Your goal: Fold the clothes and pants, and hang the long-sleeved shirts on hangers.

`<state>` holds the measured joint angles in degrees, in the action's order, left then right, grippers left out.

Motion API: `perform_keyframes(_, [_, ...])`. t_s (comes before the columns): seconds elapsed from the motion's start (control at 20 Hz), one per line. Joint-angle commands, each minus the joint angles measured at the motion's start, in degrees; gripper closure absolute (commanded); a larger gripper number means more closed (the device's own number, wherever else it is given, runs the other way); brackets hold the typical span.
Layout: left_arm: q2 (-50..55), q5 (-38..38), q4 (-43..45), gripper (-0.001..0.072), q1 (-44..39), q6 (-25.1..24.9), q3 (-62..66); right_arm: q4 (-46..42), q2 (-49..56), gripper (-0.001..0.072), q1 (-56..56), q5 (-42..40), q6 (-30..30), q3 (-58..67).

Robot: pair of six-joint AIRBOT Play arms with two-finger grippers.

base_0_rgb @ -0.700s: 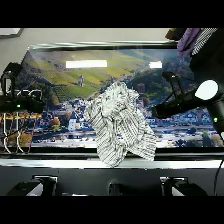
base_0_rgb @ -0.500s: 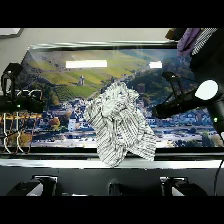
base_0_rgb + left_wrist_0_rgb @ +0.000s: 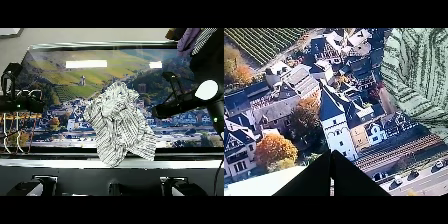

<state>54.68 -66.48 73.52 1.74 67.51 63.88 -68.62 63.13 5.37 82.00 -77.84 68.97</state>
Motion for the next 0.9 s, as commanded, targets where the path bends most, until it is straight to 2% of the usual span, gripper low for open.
perform_keyframes(0.0, [0.0,0.0,0.0,0.0676,0.0,0.0,0.0,0.0,0.0,0.0684,0.1,0.0,0.0,0.0])
perform_keyframes(0.3, [0.0,0.0,0.0,0.0672,0.0,0.0,0.0,0.8,0.0,0.0683,0.1,-1.7,0.0,0.0])
perform_keyframes(0.35, [0.0,0.0,0.0,0.0588,0.0,0.0,0.0,0.9,0.0,0.0683,0.1,-1.7,0.0,0.0])
perform_keyframes(0.4, [0.0,-0.3,0.0,0.0282,0.0,0.4,0.0,0.9,0.0,0.0684,0.1,-2.0,0.0,0.0])
perform_keyframes(0.45, [0.0,-0.7,0.0,-0.0013,0.0,2.8,0.0,0.9,0.0,0.0683,0.1,-2.2,0.0,0.0])
perform_keyframes(0.5, [0.0,-1.0,0.0,-0.0013,0.0,5.6,0.0,0.9,0.0,0.0622,0.1,-2.1,0.0,0.0])
perform_keyframes(0.55, [0.0,-2.1,0.1,-0.0013,0.1,6.9,0.0,0.7,0.0,0.0303,0.1,-2.2,-0.9,0.0])
perform_keyframes(0.6, [0.0,-3.3,0.0,-0.0013,0.2,7.1,-0.2,-0.3,0.0,0.0019,0.1,-1.4,-2.2,0.0])
perform_keyframes(0.7, [0.0,-5.4,0.0,-0.0013,1.1,9.4,-1.9,-7.4,-0.1,0.0024,-0.5,2.6,-1.9,-0.2])
perform_keyframes(0.75, [0.0,-5.6,-1.0,-0.0013,1.9,10.2,-3.6,-10.1,-0.8,0.0024,-2.0,1.5,-3.8,-1.2])
perform_keyframes(0.85, [0.0,-3.8,-7.4,-0.0013,4.5,10.1,-9.1,-9.0,-2.7,0.0019,-7.5,-3.2,-5.4,-5.8])
